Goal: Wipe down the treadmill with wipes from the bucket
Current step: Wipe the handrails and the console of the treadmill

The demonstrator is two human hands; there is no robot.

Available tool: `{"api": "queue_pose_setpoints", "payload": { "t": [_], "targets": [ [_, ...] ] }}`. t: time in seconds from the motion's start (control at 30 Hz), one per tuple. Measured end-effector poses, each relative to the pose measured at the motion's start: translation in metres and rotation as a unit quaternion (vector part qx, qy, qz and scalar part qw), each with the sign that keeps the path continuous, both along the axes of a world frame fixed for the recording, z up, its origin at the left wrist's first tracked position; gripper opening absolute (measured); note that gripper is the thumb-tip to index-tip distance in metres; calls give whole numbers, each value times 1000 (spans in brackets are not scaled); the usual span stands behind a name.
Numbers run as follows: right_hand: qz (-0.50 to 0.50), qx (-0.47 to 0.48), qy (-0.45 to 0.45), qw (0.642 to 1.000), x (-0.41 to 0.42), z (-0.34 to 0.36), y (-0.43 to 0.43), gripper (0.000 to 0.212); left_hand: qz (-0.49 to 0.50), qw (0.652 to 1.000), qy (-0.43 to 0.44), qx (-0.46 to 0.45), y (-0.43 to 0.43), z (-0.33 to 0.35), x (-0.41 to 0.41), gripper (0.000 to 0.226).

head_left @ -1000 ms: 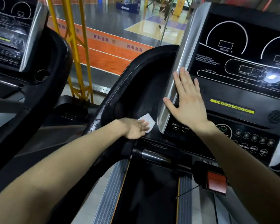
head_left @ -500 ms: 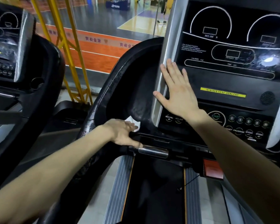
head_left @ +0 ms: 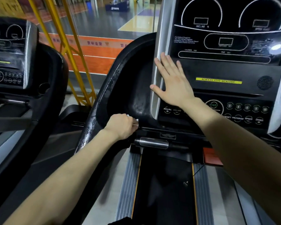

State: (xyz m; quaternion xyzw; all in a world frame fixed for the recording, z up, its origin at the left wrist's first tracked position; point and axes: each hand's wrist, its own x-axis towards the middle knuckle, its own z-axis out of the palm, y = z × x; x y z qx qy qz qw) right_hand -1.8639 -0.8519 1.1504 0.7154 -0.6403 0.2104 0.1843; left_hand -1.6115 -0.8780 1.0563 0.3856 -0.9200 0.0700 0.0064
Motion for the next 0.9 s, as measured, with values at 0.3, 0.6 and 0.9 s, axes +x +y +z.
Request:
{"api": "queue_pose_setpoints", "payload": {
  "t": [0.3,0.6,0.9],
  "targets": [
    [90,78,-195,974,32,-20,86,34,36,898,375,227,44,8,48,25],
    [107,314,-609,721,54,-75,142,57,133,626,613,463,139,16,27,20],
    [78,303,-637,705,67,-108,183,21,225,699,560,383,177,-9,45,16]
  ]
}}
